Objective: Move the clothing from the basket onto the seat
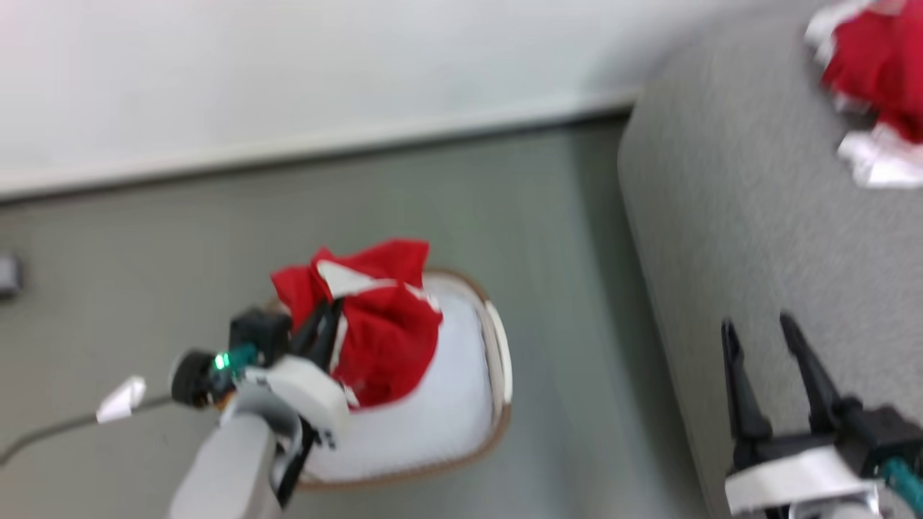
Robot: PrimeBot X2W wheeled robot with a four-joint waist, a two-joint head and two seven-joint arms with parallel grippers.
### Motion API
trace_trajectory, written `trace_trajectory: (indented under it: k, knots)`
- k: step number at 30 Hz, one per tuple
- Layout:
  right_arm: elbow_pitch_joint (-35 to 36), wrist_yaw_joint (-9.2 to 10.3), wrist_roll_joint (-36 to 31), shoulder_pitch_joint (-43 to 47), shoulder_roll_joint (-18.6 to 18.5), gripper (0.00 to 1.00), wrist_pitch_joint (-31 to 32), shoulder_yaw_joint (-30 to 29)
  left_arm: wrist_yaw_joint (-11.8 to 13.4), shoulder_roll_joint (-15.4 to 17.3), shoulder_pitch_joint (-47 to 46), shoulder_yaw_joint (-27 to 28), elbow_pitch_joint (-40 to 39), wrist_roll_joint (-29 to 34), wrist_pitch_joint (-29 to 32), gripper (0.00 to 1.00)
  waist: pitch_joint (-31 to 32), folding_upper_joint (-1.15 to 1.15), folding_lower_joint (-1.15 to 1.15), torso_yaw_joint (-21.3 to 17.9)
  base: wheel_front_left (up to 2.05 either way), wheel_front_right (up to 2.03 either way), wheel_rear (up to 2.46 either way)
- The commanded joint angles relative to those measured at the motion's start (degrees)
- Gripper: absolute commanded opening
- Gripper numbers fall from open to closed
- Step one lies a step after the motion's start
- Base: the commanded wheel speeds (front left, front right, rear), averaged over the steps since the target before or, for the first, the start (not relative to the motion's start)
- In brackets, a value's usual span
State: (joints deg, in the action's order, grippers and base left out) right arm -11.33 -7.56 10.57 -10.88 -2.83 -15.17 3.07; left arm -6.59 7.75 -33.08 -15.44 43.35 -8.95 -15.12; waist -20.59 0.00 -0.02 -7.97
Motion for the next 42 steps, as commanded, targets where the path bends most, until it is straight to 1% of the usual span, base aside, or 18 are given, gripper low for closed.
trace_trajectory:
  k: [1, 3, 7, 13, 21, 29, 32, 35, 42]
  knots:
    - [-0.6, 0.14, -0.2, 2.2, -0.1, 1.0, 0.0, -0.5, 0.1, -0.3, 2.5, 0.0, -1.2, -1.1, 0.0, 0.0, 11.7, 0.0, 0.02, 3.2, 0.0, 0.0, 0.0]
    - [-1.1, 0.14, -0.3, 4.5, -0.1, 1.0, 0.0, -0.9, 0.6, -0.8, 5.1, 0.1, -3.8, -1.2, 0.0, 0.0, 15.2, 0.0, 0.02, 3.8, 0.0, 0.0, 0.0]
    - [-1.7, 0.14, -1.1, 8.2, -0.1, 1.0, 0.0, -1.6, 1.3, -0.9, 10.7, 0.0, -8.7, -2.0, 0.0, 0.0, 20.0, 0.0, 0.02, 4.0, 0.0, 0.0, 0.0]
    - [-1.8, 0.14, -1.7, 11.2, -0.1, 1.0, 0.0, -1.5, 2.9, -0.1, 18.7, 0.6, -17.6, -3.4, 1.8, 0.0, 23.5, 0.0, 0.02, 3.5, 0.0, 0.0, 0.0]
    - [-2.0, 0.14, -2.4, 13.3, -0.1, 1.0, 0.0, 0.7, 4.8, 1.5, 26.2, 1.8, -27.9, -5.3, 5.2, 0.0, 25.5, 0.0, 0.02, 3.2, 0.0, 0.0, 0.0]
    - [-1.1, 0.15, -2.2, 12.4, -0.1, 1.0, 0.0, 2.3, 5.7, 2.3, 29.0, 1.4, -35.1, -5.6, 8.4, 0.0, 25.3, 0.0, 0.02, 3.7, 0.0, 0.0, 0.0]
    - [-0.7, 0.15, -3.2, 10.9, -0.1, 1.0, 0.0, 4.5, 5.8, 2.6, 29.3, 1.1, -37.2, -5.7, 9.1, 0.0, 25.1, 0.0, 0.02, 3.7, 0.0, 0.0, 0.0]
    - [-0.4, 0.15, -3.5, 9.1, -1.1, 1.0, 0.0, 8.0, 5.4, 2.7, 29.3, 0.5, -39.2, -5.8, 10.0, 0.0, 24.9, 0.0, 0.02, 3.8, 0.0, 0.0, 0.0]
    - [-1.1, 0.15, -1.5, 1.9, -4.5, 1.0, 0.0, 21.6, 4.3, 2.4, 27.7, -1.5, -43.1, -6.1, 12.4, 0.0, 24.8, 0.0, 0.02, 4.1, 0.0, 0.0, 0.0]
